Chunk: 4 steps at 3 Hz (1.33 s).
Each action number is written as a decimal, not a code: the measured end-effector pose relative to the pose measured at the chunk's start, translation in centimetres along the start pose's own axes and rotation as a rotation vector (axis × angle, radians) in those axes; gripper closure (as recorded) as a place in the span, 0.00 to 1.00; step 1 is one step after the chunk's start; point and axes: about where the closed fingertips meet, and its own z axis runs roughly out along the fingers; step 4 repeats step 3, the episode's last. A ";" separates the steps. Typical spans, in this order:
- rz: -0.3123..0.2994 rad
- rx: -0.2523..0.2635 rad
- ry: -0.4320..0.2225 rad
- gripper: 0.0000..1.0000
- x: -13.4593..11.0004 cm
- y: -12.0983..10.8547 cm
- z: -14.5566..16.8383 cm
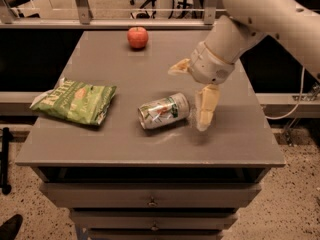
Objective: Knock 7up can over
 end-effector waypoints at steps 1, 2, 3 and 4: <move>0.152 0.075 -0.119 0.00 3.6 -1.3 -2.6; 0.261 0.165 -0.220 0.00 6.5 -2.5 -6.2; 0.267 0.194 -0.242 0.00 6.6 -3.2 -7.2; 0.267 0.194 -0.242 0.00 6.6 -3.2 -7.2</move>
Offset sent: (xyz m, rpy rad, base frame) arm 0.0722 -0.1358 0.0615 0.4014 0.0392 -0.4418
